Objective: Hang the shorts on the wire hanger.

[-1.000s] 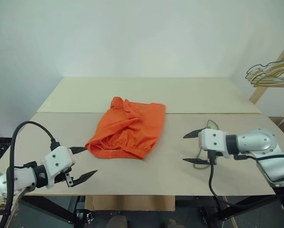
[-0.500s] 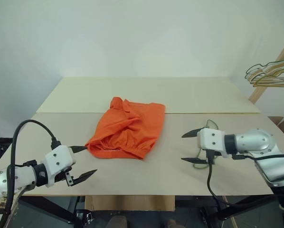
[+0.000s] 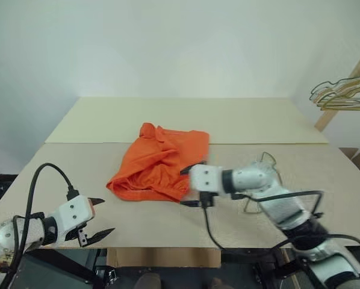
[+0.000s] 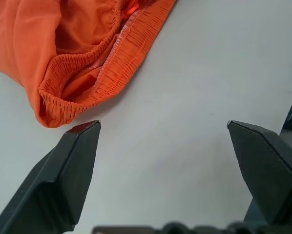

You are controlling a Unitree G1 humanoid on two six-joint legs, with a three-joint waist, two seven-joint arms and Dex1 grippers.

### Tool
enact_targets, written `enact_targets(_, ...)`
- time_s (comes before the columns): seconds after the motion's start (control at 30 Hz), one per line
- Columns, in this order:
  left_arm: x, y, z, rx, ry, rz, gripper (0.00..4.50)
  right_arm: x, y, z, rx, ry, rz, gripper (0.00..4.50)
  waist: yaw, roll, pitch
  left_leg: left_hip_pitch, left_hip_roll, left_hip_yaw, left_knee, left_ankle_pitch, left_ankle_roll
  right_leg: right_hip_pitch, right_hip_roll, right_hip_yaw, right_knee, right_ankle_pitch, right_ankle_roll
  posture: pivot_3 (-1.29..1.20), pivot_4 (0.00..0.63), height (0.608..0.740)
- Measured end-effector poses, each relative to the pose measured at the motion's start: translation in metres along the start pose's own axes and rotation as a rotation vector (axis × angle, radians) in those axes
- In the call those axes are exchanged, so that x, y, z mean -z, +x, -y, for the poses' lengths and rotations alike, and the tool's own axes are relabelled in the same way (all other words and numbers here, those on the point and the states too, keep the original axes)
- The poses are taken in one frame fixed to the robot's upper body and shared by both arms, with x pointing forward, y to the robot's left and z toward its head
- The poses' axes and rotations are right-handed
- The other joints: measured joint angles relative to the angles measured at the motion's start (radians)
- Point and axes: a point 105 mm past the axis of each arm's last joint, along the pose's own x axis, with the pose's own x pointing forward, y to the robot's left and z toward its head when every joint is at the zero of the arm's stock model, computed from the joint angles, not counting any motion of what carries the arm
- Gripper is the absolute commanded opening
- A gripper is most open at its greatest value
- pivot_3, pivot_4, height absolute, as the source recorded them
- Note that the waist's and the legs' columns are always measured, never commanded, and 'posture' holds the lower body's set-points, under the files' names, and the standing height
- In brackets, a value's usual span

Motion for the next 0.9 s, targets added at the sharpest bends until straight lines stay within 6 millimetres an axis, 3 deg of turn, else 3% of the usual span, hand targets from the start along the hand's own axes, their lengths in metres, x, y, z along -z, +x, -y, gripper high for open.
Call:
enact_targets(0.17, 0.000, 0.000, -0.001, -0.002, 0.000, 0.000, 4.50, 0.015, 0.032, 0.006, 0.068, -0.155, -0.172, 4.44, -0.014, 0.000, 0.000, 0.000, 0.000, 0.000, 0.000, 0.001, -0.002, 0.000, -0.001, 0.000, 0.001, 0.000, -0.001, 0.18, 0.000, 0.740)
enact_targets(0.27, 0.001, 0.000, 0.001, 0.002, -0.005, -0.005, 4.50, 0.033, 0.036, 0.006, 0.086, -0.181, -0.261, 4.44, -0.017, 0.000, 0.000, 0.000, 0.000, 0.000, 0.000, 0.001, -0.003, 0.000, -0.001, 0.000, 0.000, 0.000, -0.001, 0.18, 0.000, 0.740)
enact_targets(0.43, 0.003, 0.000, 0.003, 0.006, -0.011, -0.011, 4.50, 0.032, 0.040, 0.003, 0.057, -0.148, -0.276, 4.28, -0.024, -0.001, 0.000, 0.000, 0.000, 0.000, -0.001, 0.000, -0.003, -0.001, 0.000, 0.000, 0.001, 0.000, -0.001, 0.18, 0.000, 0.740)
enact_targets(0.57, 0.004, 0.000, 0.003, 0.003, -0.008, -0.014, 4.50, 0.032, 0.044, -0.002, 0.026, -0.110, -0.282, 3.17, -0.024, -0.001, 0.000, 0.001, 0.000, 0.000, -0.001, 0.000, -0.003, -0.001, 0.000, 0.000, 0.005, -0.001, -0.002, 0.17, 0.000, 0.740)
enact_targets(0.83, 0.004, 0.000, 0.002, 0.003, -0.002, -0.018, 4.50, 0.043, 0.043, -0.001, 0.031, -0.073, -0.330, 0.11, -0.025, -0.001, 0.000, 0.002, 0.001, 0.000, -0.001, 0.001, -0.004, -0.003, 0.001, 0.000, 0.008, -0.003, -0.004, 0.17, 0.000, 0.740)
enact_targets(0.9, 0.004, 0.001, 0.001, 0.001, 0.003, -0.020, 4.50, 0.044, 0.043, -0.001, 0.033, -0.072, -0.336, 0.04, -0.025, -0.001, 0.000, 0.002, 0.001, 0.000, -0.001, 0.001, -0.004, -0.003, 0.001, 0.000, 0.008, -0.003, -0.004, 0.16, 0.000, 0.740)
